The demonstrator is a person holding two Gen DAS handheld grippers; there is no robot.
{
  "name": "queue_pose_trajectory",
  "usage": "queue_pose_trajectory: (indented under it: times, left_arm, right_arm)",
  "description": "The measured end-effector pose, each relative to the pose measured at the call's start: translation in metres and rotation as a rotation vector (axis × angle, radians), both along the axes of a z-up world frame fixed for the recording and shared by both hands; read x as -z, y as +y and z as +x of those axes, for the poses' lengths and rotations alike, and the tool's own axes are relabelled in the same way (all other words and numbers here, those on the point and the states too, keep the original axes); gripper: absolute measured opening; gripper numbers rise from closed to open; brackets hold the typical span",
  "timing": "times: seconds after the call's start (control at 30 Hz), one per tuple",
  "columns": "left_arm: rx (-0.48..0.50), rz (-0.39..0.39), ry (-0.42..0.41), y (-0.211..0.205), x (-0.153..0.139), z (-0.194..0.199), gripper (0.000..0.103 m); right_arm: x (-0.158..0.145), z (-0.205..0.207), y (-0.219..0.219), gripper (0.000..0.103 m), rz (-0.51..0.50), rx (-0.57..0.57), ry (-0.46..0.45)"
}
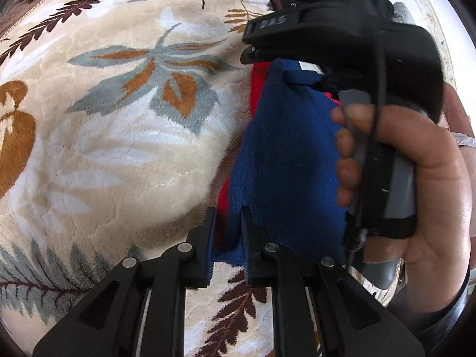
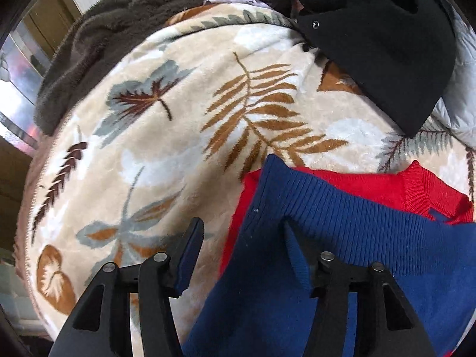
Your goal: Fold small clothes
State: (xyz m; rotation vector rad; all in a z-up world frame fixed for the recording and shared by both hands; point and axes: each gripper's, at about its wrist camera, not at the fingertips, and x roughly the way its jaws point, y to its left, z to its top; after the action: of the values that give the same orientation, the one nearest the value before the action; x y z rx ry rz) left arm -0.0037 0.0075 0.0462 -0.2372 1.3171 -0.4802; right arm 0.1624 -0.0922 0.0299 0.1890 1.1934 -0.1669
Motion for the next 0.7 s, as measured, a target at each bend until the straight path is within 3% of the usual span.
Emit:
queue_pose_trajectory:
  times: [0.07, 0.2, 0.23, 0.27, 0.33, 0.4, 0.5, 0.7]
  left_arm:
    - [0.003, 0.006, -0.001, -0.003, -0.001, 0.000, 0.011]
    - [0.006, 0.009, -0.002, -0.004, -0.001, -0.001, 0.011]
    - [0.009, 0.007, -0.002, -0.004, -0.002, -0.002, 0.011]
    - [0.011, 0.004, -0.002, -0.004, -0.002, -0.002, 0.011]
    - [0.013, -0.013, 0.000, -0.001, -0.005, -0.003, 0.011]
    - [0.020, -0.025, 0.000, 0.001, -0.007, -0.004, 0.014]
    - [0.037, -0.017, -0.011, 0.000, -0.010, -0.005, 0.026]
    - [0.088, -0.035, -0.032, -0.013, -0.013, -0.009, 0.043]
  right_arm:
    - [0.005, 0.001, 0.005, 0.034, -0.092, -0.001, 0.003]
    - [0.013, 0.001, 0.031, 0.031, -0.295, -0.107, 0.010]
    - [0.012, 0.000, 0.033, 0.028, -0.306, -0.119, 0.010]
    - [0.009, -0.001, 0.029, 0.023, -0.283, -0.117, 0.005]
    - [-0.003, -0.006, 0.008, 0.017, -0.146, -0.089, -0.032]
    - [-0.014, -0.015, -0.010, 0.015, -0.040, -0.086, -0.081]
    - [-0.032, -0.033, -0.029, 0.015, 0.020, -0.097, -0.149]
    - [-0.051, -0.047, -0.036, 0.015, 0.066, -0.104, -0.193]
